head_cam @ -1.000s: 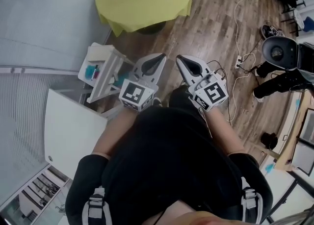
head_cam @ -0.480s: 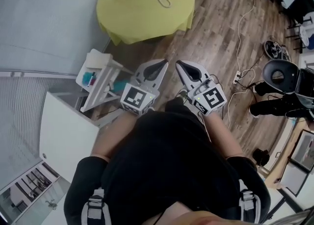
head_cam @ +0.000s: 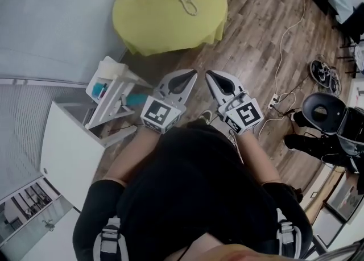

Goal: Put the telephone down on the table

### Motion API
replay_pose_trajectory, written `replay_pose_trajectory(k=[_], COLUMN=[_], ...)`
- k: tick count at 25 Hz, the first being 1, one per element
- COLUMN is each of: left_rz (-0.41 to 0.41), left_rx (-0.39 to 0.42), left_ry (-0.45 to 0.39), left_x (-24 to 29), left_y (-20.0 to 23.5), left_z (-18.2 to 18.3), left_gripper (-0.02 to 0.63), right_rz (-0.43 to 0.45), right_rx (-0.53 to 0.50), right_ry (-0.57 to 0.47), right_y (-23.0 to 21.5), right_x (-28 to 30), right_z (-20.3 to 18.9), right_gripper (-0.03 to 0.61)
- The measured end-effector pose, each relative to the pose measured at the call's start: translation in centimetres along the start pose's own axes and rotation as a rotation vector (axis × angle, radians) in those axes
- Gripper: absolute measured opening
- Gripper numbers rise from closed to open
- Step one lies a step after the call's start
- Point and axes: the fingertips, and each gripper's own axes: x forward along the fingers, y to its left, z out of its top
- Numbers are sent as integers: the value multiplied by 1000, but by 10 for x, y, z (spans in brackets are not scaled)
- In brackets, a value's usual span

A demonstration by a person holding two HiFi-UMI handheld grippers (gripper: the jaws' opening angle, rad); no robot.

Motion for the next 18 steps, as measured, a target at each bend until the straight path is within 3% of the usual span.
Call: replay_pose_trajectory(k=[11, 18], left_rz=[83, 110], left_rx=[8, -9], left_ry=[7, 14], left_x=[51, 60], left_y=[-6, 15], left_z=[6, -1], left_gripper=[12, 12], right_rz=[82, 106], right_rx=[3, 12], right_ry=[0, 11], right_y=[-51, -63], right_x=[-12, 6], right_z=[5, -1], right_gripper=[17, 17])
